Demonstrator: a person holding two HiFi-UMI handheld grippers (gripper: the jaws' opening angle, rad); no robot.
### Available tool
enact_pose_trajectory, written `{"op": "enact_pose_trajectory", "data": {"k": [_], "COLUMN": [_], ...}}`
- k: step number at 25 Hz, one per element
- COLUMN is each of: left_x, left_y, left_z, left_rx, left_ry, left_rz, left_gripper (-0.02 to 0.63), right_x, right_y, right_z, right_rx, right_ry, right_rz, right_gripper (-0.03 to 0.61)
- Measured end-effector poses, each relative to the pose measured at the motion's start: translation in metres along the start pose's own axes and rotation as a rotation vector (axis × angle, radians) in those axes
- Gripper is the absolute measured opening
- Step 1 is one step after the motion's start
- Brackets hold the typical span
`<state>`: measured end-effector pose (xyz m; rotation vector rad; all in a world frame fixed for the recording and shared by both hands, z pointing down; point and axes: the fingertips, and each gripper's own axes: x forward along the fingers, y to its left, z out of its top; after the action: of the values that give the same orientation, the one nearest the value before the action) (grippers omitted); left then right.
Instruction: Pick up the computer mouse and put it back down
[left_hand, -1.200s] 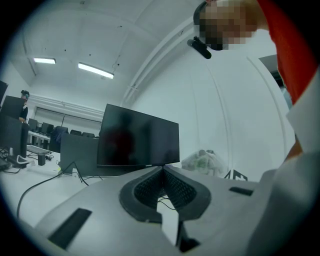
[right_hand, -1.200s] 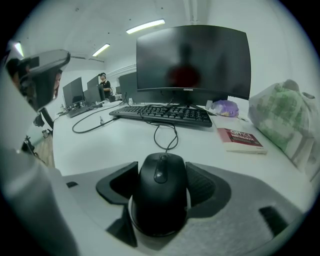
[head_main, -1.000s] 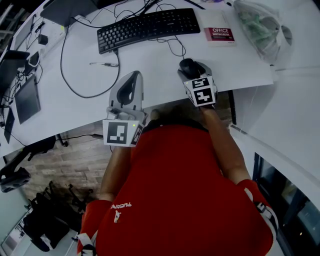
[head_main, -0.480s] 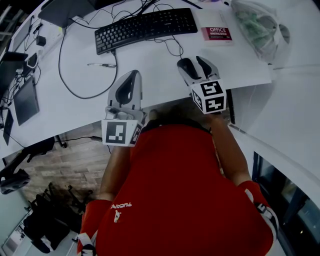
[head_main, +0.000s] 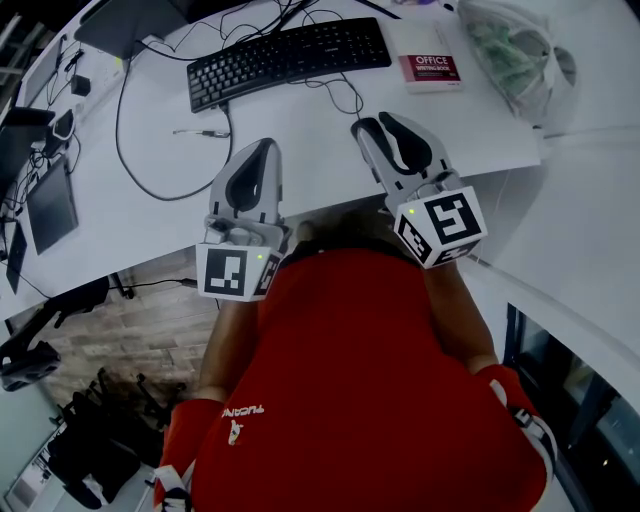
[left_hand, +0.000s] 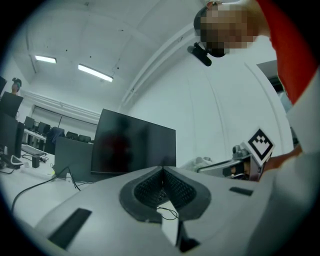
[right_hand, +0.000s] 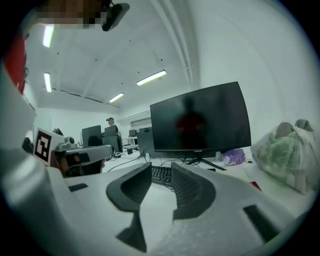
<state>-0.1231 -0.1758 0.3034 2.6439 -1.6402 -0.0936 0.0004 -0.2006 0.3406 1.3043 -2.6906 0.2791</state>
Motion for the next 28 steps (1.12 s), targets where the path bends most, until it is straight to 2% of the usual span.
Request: {"op": "enact_pose_trajectory", "data": {"k": [3, 8, 28], "left_x": [-0.001, -0.003, -0.013], "left_y": [-0.002, -0.006, -0.023], "left_z": [0.005, 0.012, 0.016], "left_rx": [0.000, -0.002, 0.000], "left_ry": [-0.011, -0.024, -0.037], "left_rz": [-0.004, -0.012, -0.035], "left_gripper": [0.011, 0.011, 0.011], "right_x": [-0.007, -0.013, -0.029], "right_y": [0.010, 0.023, 0.035], "right_z": [0.015, 0.024, 0.021], "right_rx": [-0.013, -0.043, -0.084], "right_ry": [-0.052, -0.093, -0.131], "right_rz": [0.023, 0.040, 0.019], "right_gripper": [0.068, 0.006, 0.005]}}
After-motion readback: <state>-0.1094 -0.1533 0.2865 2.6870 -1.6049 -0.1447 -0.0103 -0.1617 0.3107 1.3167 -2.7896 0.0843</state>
